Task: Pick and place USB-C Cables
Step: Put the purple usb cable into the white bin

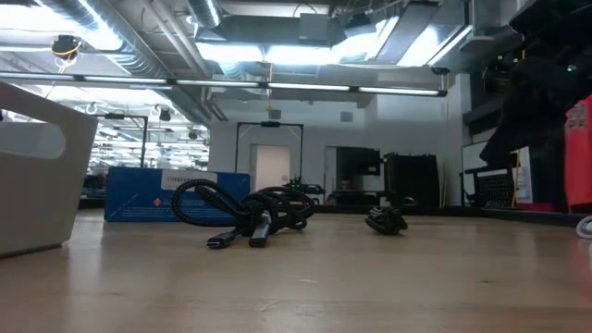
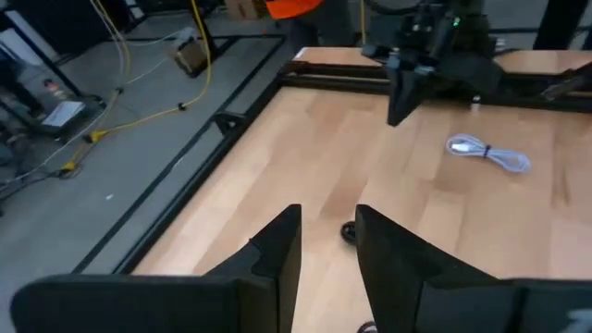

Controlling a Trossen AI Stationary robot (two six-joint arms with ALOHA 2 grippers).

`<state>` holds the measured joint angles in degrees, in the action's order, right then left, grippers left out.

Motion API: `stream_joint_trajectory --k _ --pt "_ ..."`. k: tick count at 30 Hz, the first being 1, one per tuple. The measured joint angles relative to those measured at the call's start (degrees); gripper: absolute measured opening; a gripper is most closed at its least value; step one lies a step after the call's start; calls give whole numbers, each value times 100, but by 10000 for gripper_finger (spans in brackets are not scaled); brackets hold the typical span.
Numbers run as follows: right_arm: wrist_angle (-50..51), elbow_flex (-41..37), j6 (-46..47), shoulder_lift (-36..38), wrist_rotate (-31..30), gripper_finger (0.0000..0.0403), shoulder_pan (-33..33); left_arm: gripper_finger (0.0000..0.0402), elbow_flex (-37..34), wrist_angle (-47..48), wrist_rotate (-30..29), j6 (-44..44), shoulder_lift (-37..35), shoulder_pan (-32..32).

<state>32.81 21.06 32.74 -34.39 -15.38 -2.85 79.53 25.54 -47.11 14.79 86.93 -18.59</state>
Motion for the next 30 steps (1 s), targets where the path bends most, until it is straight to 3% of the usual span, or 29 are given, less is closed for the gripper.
stream_joint_trajectory --k 9,14,17,19,21,25,28,30 --pt "-323 0 -467 0 -70 8 0 96 -2 -538 1068 -33 261 347" --pt "-771 0 -1005 0 -69 8 0 96 18 -672 1195 -69 536 482" --pt "-1225 2 -1578 -7 37 8 0 96 -15 -662 1232 -583 772 592" --pt "-1342 2 -2007 -7 512 8 2 96 0 -693 1269 -917 886 671" --pt "-1344 26 -2133 6 1504 8 1 96 -7 -869 1535 -1051 1014 749" --pt "-1298 61 -1726 13 3583 8 -9 96 -5 -1626 3118 -1100 1280 950" --pt "-1171 66 -1323 15 4014 8 -11 96 0 -2216 4225 -1191 1571 1082" --pt "-912 63 -1120 14 4021 8 -15 96 0 -2604 4626 -1232 1773 1136"
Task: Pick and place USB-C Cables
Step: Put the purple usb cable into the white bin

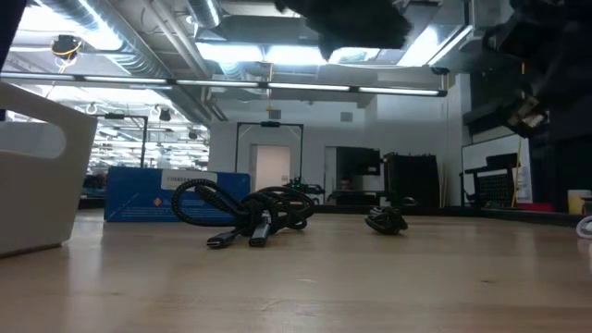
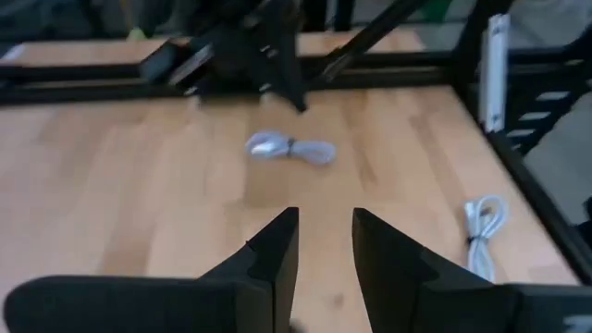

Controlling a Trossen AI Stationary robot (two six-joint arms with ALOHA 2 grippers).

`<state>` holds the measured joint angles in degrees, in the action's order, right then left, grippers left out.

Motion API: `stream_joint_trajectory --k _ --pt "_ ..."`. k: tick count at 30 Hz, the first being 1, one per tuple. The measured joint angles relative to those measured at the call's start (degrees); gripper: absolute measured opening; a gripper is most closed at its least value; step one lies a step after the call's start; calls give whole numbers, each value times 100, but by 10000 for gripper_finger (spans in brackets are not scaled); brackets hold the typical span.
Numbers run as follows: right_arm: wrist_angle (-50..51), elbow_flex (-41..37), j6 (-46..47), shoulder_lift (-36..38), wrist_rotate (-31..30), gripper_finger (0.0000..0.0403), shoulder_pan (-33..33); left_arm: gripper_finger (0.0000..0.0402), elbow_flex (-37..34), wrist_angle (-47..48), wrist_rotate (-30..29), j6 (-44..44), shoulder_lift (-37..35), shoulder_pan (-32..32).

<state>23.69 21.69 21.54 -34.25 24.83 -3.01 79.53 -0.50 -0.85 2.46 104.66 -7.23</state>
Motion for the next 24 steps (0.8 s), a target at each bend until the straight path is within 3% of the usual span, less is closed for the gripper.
stream_joint_trajectory --k 3,11,18,24 --pt "446 0 383 -9 -185 8 -16 96 51 -343 333 4 211 16" --pt "1528 0 1496 -16 -863 8 -318 96 780 -128 654 120 746 -273" --pt "1472 0 2141 -20 -868 3 -1202 96 1071 -12 657 114 957 -518" --pt "1553 -2 2364 -225 -887 3 -1721 96 1174 -432 777 854 1518 -684"
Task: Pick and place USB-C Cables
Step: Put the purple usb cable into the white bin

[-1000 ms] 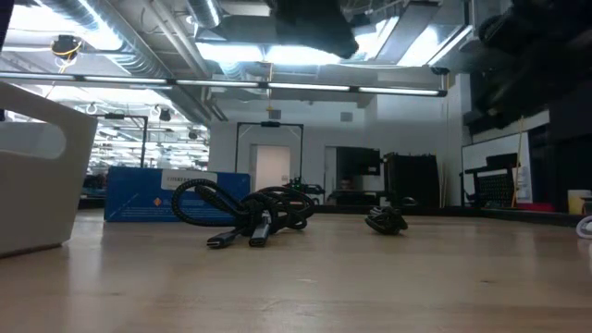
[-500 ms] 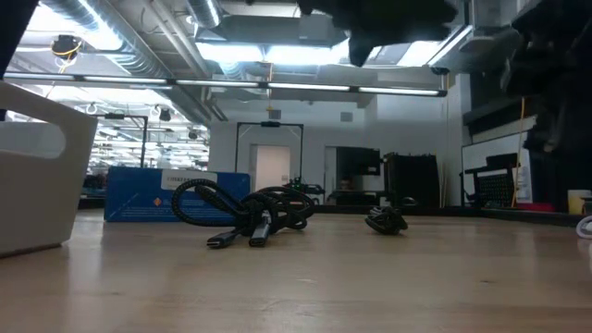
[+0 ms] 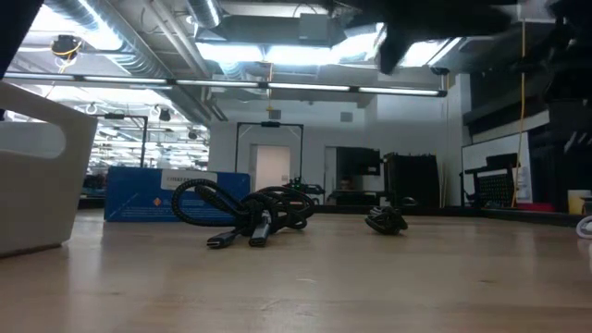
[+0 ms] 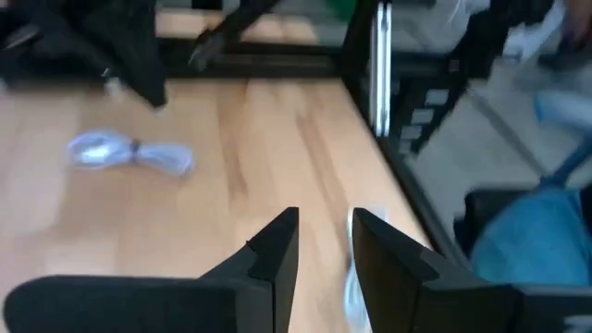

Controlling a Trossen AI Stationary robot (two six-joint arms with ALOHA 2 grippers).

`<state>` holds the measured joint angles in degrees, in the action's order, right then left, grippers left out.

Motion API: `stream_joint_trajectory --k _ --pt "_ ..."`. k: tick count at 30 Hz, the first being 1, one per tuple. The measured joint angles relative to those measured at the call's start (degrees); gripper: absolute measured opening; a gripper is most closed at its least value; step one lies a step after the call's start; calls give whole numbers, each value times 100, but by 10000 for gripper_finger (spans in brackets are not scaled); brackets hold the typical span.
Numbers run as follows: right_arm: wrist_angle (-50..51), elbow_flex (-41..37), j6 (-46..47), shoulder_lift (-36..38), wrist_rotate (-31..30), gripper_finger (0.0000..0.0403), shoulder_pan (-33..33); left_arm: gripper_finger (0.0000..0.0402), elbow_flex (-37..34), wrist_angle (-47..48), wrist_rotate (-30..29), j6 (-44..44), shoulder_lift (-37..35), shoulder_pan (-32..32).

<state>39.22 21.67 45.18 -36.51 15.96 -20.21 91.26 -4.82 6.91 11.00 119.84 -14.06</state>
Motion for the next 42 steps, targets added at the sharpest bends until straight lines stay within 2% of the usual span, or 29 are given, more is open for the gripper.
stream_joint_trajectory --k 3,8,15,20,24,29,32,35,37,39,42 --pt "3 -2 -37 -193 -227 3 -133 96 353 76 175 289 476 -109" --pt "138 -4 -47 -560 -252 2 -357 96 1204 411 407 380 1204 -279" --pt "357 -7 -44 -1229 -722 2 -563 96 1695 727 416 345 1225 -269" --pt "232 -7 -39 -1821 -1441 2 -561 96 1940 1021 276 -46 1134 -258" --pt "-693 -7 -226 -2376 -1932 2 -482 96 2070 1367 262 -227 1146 -243" --pt "-3099 -7 -1327 -2965 -1954 2 -367 96 2085 1671 79 -260 1146 -175" --pt "-3965 -2 -1697 -3056 -1796 2 -351 96 2087 1864 77 -256 1146 -140" --pt "-3771 0 -1534 -2867 -1558 2 -354 96 2086 2308 -38 -257 1146 -120" --pt "-3235 1 -1279 -2672 -1565 2 -362 96 2085 2540 -209 -261 1146 -112" --pt "-2663 -2 -1024 -2478 -1814 2 -362 96 2085 2759 -399 -305 1146 -87" --pt "-1768 -4 -674 -2121 -2491 2 -355 96 2081 2939 -636 -664 1146 20"
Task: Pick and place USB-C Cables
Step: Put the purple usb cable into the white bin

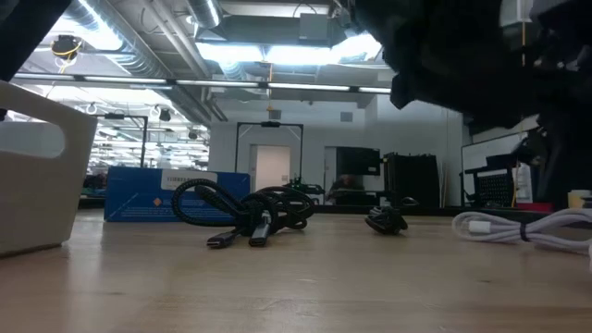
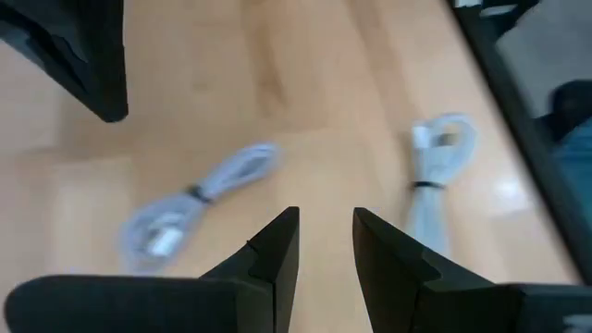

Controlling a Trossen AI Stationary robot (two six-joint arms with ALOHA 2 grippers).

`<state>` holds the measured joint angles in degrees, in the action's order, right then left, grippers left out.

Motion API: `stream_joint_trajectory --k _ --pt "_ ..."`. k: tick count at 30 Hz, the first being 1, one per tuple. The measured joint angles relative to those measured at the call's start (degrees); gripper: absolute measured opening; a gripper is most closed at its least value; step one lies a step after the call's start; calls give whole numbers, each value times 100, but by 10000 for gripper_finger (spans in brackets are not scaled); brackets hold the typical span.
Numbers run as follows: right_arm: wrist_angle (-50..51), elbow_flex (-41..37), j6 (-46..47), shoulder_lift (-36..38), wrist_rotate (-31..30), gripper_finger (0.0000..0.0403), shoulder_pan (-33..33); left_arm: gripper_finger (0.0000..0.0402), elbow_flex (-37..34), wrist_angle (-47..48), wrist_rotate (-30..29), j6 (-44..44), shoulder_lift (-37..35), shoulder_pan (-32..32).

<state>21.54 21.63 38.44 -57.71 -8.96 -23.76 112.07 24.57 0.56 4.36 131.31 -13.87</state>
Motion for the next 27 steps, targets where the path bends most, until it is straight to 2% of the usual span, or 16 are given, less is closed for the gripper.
stream_joint_trajectory --k 3,6,9,14,21,24,27 --pt "565 0 58 376 -715 2 50 96 0 6 -151 -304 0 178" --pt "761 0 43 734 -1069 2 123 96 -3 72 -134 -353 -31 404" --pt "786 0 55 1075 -1006 2 200 96 8 124 50 -603 -102 610" --pt "984 4 401 1453 -787 2 244 96 1 283 655 -1588 -46 783" --pt "1433 4 996 1510 -548 3 244 100 -4 490 376 -3393 -2 791" --pt "1481 4 1253 1496 -547 3 244 105 -4 469 318 -3626 -2 787" --pt "1449 4 1403 1515 -524 3 244 109 -4 538 239 -3473 -2 806"
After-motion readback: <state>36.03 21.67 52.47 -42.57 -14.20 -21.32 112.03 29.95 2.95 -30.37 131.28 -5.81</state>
